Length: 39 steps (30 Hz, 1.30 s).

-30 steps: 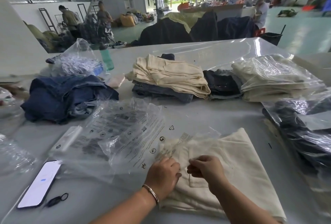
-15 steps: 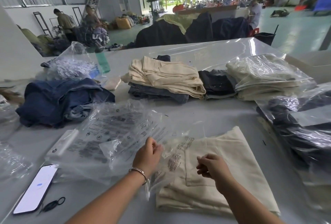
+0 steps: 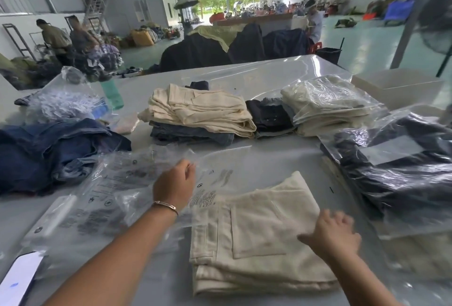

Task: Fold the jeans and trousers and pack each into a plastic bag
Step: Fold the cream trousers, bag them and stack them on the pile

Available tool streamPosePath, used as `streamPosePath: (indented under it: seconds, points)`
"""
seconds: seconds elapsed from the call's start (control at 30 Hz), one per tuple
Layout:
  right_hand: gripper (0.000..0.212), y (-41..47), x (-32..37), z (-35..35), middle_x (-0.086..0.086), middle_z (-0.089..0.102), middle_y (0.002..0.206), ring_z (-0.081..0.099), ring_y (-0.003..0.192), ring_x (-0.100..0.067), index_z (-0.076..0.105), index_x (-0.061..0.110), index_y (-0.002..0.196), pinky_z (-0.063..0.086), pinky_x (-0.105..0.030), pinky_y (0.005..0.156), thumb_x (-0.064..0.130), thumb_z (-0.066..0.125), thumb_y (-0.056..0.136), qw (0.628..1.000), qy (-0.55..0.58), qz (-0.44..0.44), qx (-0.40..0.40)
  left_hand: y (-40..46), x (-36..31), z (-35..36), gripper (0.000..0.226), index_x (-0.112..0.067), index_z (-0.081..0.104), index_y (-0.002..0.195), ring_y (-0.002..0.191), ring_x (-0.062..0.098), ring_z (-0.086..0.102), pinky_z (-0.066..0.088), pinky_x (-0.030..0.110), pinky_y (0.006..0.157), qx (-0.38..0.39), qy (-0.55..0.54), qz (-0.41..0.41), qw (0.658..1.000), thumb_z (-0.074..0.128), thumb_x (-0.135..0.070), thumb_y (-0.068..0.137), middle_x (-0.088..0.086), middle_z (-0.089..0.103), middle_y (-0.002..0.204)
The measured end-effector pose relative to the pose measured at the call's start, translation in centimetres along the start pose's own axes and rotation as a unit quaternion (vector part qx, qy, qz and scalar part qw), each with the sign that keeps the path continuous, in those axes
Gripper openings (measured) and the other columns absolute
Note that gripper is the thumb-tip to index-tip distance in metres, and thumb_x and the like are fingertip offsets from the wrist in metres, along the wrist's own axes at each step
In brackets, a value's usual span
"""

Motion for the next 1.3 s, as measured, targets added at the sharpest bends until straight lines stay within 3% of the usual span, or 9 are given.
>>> streamPosePath:
  seconds: [0.17, 0.3, 0.47, 0.6, 0.77, 0.9, 1.07, 1.23, 1.3]
  points:
    - [0.115, -0.8, -3.6, 2.6, -0.012, 0.045, 0.134, 0.055, 0.111, -0.028, 0.012, 0.007, 0.146, 0.053, -0.033, 0.076, 0.041, 0.085, 0.064, 0.964, 0.076, 0.009, 0.253, -3.2, -2.3, 5.0, 0.031, -0.017, 0.057, 0.082, 0.063, 0.030, 0.059, 0.035, 0.029, 0.050, 0.081, 0.012, 0.023, 0.996, 0.041, -0.038, 0.098, 0.006, 0.063, 0.065]
    - [0.107, -0.7, -2.9, 3.9, -0.011, 0.053, 0.090, 0.056, 0.067, -0.018, 0.005, 0.005, 0.146, 0.045, -0.020, 0.040, 0.018, 0.080, 0.071, 0.955, 0.102, 0.012, 0.277, -4.1, -3.2, 7.4, 0.029, -0.018, 0.058, 0.085, 0.074, 0.034, 0.062, 0.040, 0.032, 0.056, 0.115, 0.015, 0.023, 0.993, 0.042, -0.039, 0.097, 0.010, 0.067, 0.076]
    - [0.081, 1.5, -0.7, 2.5, -0.006, 0.054, 0.131, 0.056, 0.116, -0.025, 0.018, 0.029, 0.149, 0.051, -0.032, 0.087, 0.011, 0.055, 0.079, 0.981, 0.056, -0.104, 0.151, -4.1, -3.9, 8.5, 0.029, -0.021, 0.054, 0.075, 0.063, 0.031, 0.057, 0.034, 0.028, 0.051, 0.117, 0.003, 0.025, 0.993, 0.044, -0.038, 0.096, 0.007, 0.063, 0.066]
    - [0.075, 5.1, -1.1, 0.2, 0.004, 0.057, 0.132, 0.057, 0.116, -0.019, 0.032, 0.049, 0.141, 0.049, -0.028, 0.090, 0.012, 0.047, 0.078, 0.987, 0.029, -0.148, 0.061, -3.6, -4.2, 8.5, 0.031, -0.018, 0.056, 0.074, 0.060, 0.032, 0.056, 0.039, 0.030, 0.050, 0.105, 0.002, 0.011, 0.994, 0.046, -0.036, 0.096, 0.007, 0.061, 0.061]
    - [0.068, 10.8, -2.2, -6.6, -0.012, 0.062, 0.119, 0.050, 0.115, -0.031, 0.031, 0.032, 0.146, 0.038, -0.039, 0.096, 0.012, 0.052, 0.085, 0.975, 0.121, -0.106, -0.151, -2.3, -3.0, 6.4, 0.030, -0.013, 0.062, 0.079, 0.065, 0.034, 0.057, 0.043, 0.035, 0.055, 0.052, -0.016, -0.044, 0.998, 0.047, -0.032, 0.097, 0.011, 0.062, 0.064]
    - [0.105, 11.8, -2.0, -3.1, -0.014, 0.051, 0.136, 0.050, 0.122, -0.033, 0.018, 0.014, 0.149, 0.043, -0.040, 0.099, 0.032, 0.083, 0.070, 0.929, 0.366, -0.055, 0.025, -2.3, -1.8, 5.7, 0.028, -0.014, 0.065, 0.084, 0.067, 0.034, 0.059, 0.045, 0.036, 0.057, 0.035, -0.031, -0.081, 0.996, 0.046, -0.032, 0.096, 0.011, 0.065, 0.069]
    - [0.121, 11.2, -4.0, 1.2, -0.021, 0.055, 0.127, 0.053, 0.117, -0.036, 0.004, -0.005, 0.147, 0.045, -0.037, 0.092, 0.034, 0.085, 0.066, 0.950, 0.303, 0.053, 0.056, -3.3, -1.2, 7.0, 0.027, -0.017, 0.065, 0.085, 0.075, 0.035, 0.063, 0.044, 0.033, 0.058, 0.043, -0.005, -0.095, 0.995, 0.047, -0.034, 0.096, 0.010, 0.069, 0.075]
    - [0.051, 10.2, -4.1, 2.6, -0.003, 0.052, 0.067, 0.054, 0.057, -0.017, 0.060, 0.002, 0.092, 0.040, -0.024, 0.053, 0.035, 0.086, 0.064, 0.945, 0.277, 0.063, 0.162, -3.4, -1.9, 8.3, 0.034, -0.018, 0.050, 0.067, 0.059, 0.031, 0.054, 0.041, 0.032, 0.051, 0.072, -0.024, -0.095, 0.993, 0.046, -0.033, 0.097, 0.001, 0.054, 0.054]
    - [0.041, 8.8, -4.1, 2.7, -0.005, 0.054, 0.060, 0.053, 0.044, -0.018, 0.057, 0.007, 0.072, 0.042, -0.023, 0.044, 0.033, 0.087, 0.060, 0.944, 0.256, 0.066, 0.197, -3.2, -2.0, 8.5, 0.036, -0.016, 0.047, 0.065, 0.057, 0.031, 0.052, 0.039, 0.031, 0.050, 0.070, -0.018, -0.091, 0.993, 0.047, -0.033, 0.096, 0.000, 0.051, 0.052]
Point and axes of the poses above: each hand's wrist, its own y-axis towards the middle knuckle, its own z-axis out of the palm, x = y × z, the point moved 7 cm from there along y, towards the middle knuckle
